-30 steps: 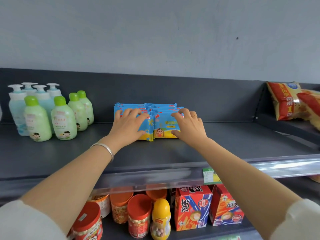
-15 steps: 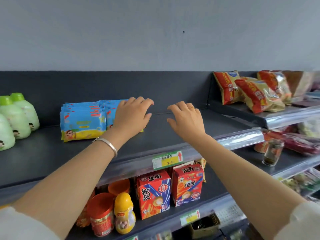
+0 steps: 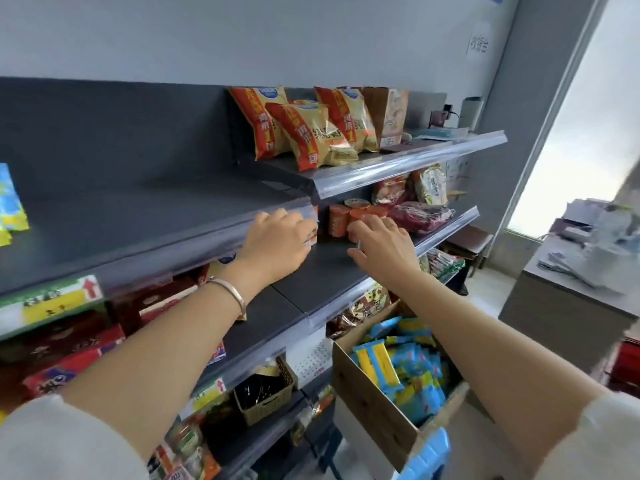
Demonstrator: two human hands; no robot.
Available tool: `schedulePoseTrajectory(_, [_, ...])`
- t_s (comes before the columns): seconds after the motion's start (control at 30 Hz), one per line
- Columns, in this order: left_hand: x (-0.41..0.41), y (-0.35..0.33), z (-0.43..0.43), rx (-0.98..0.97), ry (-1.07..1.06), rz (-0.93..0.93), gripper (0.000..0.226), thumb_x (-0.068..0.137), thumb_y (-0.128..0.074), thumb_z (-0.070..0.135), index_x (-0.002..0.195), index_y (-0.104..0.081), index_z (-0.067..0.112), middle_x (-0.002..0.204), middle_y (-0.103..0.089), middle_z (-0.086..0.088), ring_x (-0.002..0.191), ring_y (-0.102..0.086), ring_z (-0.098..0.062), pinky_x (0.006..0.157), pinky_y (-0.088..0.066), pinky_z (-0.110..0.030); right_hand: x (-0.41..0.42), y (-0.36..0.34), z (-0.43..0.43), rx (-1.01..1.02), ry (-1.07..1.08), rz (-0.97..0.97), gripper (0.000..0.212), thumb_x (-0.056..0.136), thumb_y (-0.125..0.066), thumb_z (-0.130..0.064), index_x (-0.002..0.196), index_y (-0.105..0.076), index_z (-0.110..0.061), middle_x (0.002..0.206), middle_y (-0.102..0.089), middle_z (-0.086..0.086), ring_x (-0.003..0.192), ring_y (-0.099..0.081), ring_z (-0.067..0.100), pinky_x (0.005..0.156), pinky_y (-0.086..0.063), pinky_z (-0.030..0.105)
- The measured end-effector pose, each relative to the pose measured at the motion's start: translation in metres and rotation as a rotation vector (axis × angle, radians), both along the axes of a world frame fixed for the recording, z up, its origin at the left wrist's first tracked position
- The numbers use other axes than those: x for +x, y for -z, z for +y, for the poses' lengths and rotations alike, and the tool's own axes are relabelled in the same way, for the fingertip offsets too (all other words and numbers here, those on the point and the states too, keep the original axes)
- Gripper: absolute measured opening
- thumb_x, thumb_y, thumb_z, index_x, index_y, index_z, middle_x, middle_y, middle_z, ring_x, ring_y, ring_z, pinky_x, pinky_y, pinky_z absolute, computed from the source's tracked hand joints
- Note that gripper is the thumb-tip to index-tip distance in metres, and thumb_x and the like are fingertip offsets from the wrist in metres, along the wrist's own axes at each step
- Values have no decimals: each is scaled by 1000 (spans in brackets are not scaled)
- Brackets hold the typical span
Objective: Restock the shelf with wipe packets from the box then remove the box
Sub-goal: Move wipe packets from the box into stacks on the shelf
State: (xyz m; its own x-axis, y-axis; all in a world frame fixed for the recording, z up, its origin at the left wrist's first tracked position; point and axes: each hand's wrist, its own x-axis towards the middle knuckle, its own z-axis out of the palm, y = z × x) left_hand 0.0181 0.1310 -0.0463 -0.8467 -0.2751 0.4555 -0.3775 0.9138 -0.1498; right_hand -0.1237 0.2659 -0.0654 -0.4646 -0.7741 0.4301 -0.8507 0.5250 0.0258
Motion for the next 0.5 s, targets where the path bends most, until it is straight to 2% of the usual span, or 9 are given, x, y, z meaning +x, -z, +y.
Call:
schedulePoseTrajectory(0.13, [-57, 38, 41, 74, 71, -189, 37, 93, -48, 38, 128, -48, 27, 125, -54, 2, 121, -45, -22, 97, -34, -38, -47, 35, 50, 119, 86, -89, 43, 91, -55, -40, 130, -46, -23, 127, -48, 5, 121, -44, 32, 93, -41, 43])
schedulePoseTrajectory(0.3, [-108, 81, 65, 100, 165, -379, 34, 93, -49, 37, 124, -49, 25, 121, -55, 0, 115, -48, -23, 92, -38, -38, -84, 76, 90, 219, 177, -249, 42, 92, -55, -37, 131, -45, -25, 133, -45, 5, 124, -43, 32, 96, -41, 45])
schedulePoseTrajectory(0.4, [-132, 99, 67, 118, 203, -450, 32, 93, -48, 36, 122, -50, 23, 119, -54, -1, 115, -48, -24, 91, -37, -38, -103, 98, 102, 259, 208, -317, 40, 91, -55, -38, 128, -48, -23, 127, -47, 6, 121, -44, 33, 95, -43, 46])
schedulePoseTrajectory(0.5, [-156, 123, 63, 153, 239, -520, 31, 92, -49, 37, 121, -51, 24, 120, -54, -1, 117, -47, -23, 92, -37, -37, -121, 116, 106, 313, 242, -367, 46, 92, -53, -43, 133, -45, -27, 127, -47, 6, 120, -45, 33, 94, -44, 44])
